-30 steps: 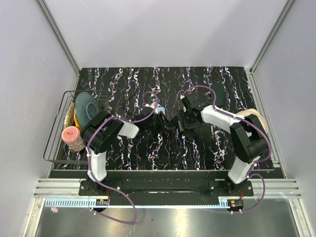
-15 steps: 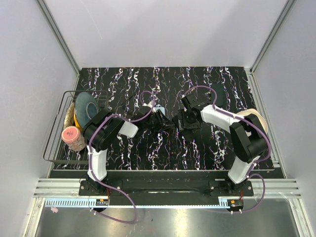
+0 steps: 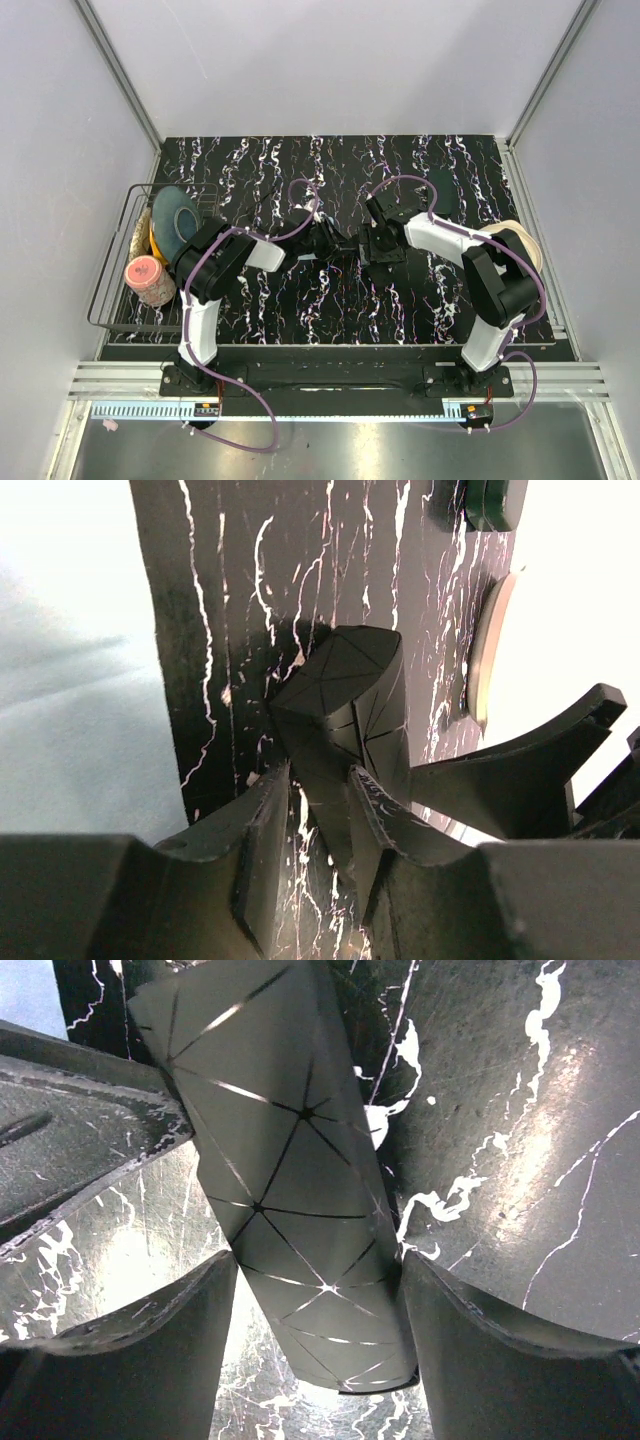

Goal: Organize the sunglasses
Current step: Pick up the sunglasses case from the center of the board.

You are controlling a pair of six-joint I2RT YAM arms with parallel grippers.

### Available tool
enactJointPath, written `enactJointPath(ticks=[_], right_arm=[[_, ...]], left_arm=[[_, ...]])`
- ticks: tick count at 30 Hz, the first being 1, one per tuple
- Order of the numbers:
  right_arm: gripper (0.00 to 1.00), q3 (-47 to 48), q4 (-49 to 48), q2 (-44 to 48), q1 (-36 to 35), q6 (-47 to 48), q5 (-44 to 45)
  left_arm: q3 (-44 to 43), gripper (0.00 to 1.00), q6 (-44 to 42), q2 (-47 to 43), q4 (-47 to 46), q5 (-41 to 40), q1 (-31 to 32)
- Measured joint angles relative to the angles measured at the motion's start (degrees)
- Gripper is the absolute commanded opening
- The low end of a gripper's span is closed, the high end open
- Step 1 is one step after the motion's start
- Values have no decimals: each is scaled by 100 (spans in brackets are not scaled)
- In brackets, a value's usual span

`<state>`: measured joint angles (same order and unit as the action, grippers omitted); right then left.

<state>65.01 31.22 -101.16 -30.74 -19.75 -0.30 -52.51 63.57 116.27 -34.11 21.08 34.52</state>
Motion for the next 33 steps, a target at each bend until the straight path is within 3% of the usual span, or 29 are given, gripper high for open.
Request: enactJointPath(ticks=[9,15,20,33], right_arm=[[74,4,17,-90,-177,85,55],[63,48,125,-205,-262,76,363],[60,52,144,-177,-280,-15,446],[55,-629,-413,791,-127,-726,367]], left_arm=[[-393,26,-81,4,601,-179,92],[-647,25,-203,4,1051,-282,140],[-754,25,-271,4,1233,-380,177],[-852,25,-518,-4,1665,-656,188]])
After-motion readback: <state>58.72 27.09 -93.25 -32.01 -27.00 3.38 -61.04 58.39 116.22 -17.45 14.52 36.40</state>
